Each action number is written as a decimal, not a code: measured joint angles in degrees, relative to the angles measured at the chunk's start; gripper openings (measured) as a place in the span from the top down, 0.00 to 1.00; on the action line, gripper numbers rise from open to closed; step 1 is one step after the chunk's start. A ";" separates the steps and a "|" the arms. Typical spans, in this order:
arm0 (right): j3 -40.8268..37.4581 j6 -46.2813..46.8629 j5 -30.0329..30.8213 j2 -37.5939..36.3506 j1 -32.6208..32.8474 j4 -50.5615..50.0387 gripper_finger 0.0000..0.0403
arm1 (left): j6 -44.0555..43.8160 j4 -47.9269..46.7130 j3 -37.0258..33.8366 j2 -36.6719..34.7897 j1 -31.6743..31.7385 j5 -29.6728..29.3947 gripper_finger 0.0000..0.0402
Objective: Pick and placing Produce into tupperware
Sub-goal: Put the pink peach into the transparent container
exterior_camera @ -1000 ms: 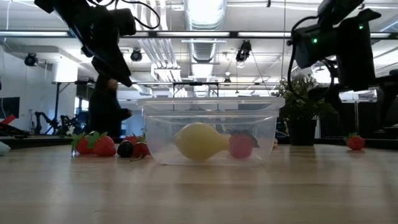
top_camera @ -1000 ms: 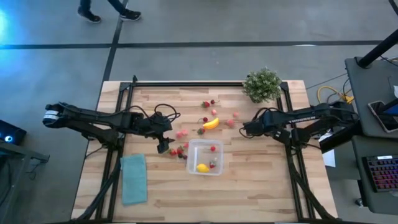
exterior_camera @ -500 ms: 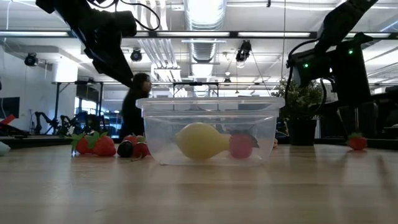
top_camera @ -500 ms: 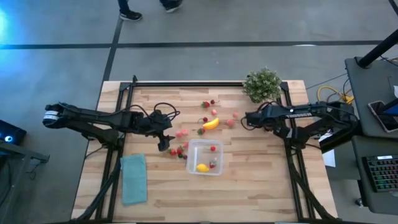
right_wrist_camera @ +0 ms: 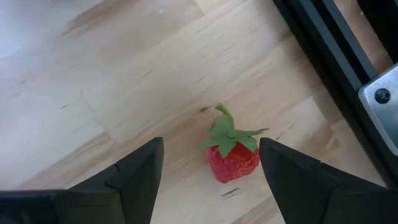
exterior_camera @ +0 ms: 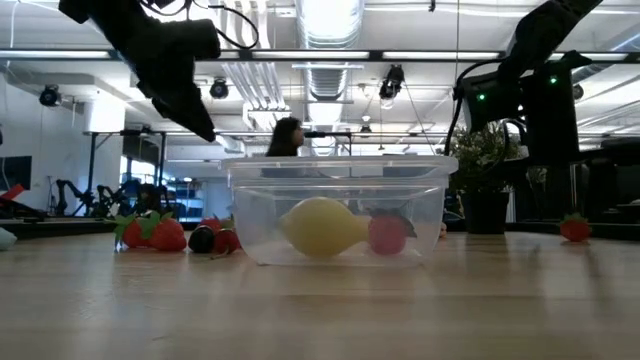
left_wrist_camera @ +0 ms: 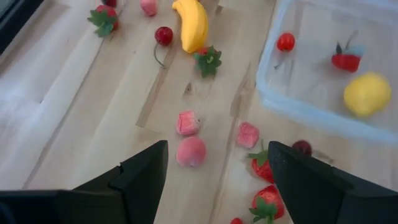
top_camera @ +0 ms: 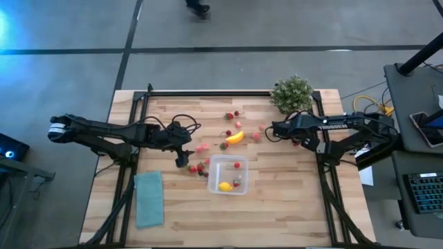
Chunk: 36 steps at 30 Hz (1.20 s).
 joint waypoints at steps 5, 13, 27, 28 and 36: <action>0.00 -1.70 -0.04 0.00 0.00 0.25 0.36 | 11.27 2.23 -4.10 1.20 0.00 0.71 0.35; 0.00 -3.04 -0.12 0.00 0.00 1.53 0.36 | 18.18 15.77 -10.99 6.74 0.00 1.00 0.35; 0.00 -5.15 -0.20 0.00 0.01 1.71 0.36 | 17.87 21.21 -9.77 19.82 5.46 1.55 0.35; 0.00 -5.16 -0.22 -0.01 0.02 1.70 0.36 | 17.85 21.23 -9.52 20.08 5.85 2.19 0.35; 0.00 -5.58 -0.22 -0.02 0.02 1.79 0.36 | 17.76 22.53 -9.01 20.95 7.88 6.56 0.37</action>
